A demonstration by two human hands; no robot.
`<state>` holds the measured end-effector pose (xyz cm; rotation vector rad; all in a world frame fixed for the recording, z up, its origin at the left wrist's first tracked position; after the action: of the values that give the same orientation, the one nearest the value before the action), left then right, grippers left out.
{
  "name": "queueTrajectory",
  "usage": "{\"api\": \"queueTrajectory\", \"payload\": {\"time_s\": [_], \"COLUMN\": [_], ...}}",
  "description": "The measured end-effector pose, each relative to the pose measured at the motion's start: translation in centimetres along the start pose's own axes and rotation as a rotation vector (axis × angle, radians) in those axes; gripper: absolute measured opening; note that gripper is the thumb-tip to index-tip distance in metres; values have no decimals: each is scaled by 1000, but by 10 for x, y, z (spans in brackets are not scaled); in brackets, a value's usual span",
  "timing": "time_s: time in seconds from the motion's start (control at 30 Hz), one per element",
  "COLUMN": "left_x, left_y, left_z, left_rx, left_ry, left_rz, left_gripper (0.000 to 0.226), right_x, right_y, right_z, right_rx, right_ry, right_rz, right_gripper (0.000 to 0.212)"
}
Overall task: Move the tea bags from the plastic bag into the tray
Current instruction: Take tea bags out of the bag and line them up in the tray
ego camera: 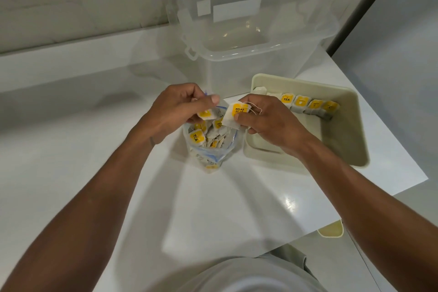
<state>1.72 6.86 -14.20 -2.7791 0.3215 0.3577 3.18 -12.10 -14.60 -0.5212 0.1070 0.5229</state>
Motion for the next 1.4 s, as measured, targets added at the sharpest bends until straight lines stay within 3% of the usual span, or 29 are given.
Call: {"api": "queueTrajectory", "payload": {"time_s": [0.13, 0.23, 0.47, 0.63, 1.2, 1.4], "left_x": [0, -2, -1, -1, 12, 31], "left_y": [-3, -5, -6, 3, 36, 55], "left_z": [1, -2, -10, -9, -32, -56], "left_rx": [238, 292, 120, -28, -35, 129], "left_ry": [37, 25, 49, 54, 81, 147], "left_rz": [-19, -1, 49, 170, 263, 278], "left_gripper": [23, 37, 47, 44, 23, 17], "right_x": [0, 0, 0, 6, -10, -19], "right_y": [1, 5, 12, 5, -22, -47], "right_z": [4, 6, 13, 9, -5, -19], "right_rx": [-26, 79, 191, 248, 237, 204], "right_ry": [-6, 8, -8, 18, 84, 89], "right_rz": [27, 56, 168, 42, 14, -58], "right_gripper": [20, 24, 9, 21, 10, 6]}}
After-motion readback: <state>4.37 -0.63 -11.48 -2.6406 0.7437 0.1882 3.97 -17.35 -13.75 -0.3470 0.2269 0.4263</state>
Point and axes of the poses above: each hand's wrist, its own x-axis towards the middle knuckle, its own y-axis out of the palm, z = x × y, the point moved 7 cm from there along x, towards the middle knuckle, and after that the axes turned 7 degrees about z, right-handed, at the moved point
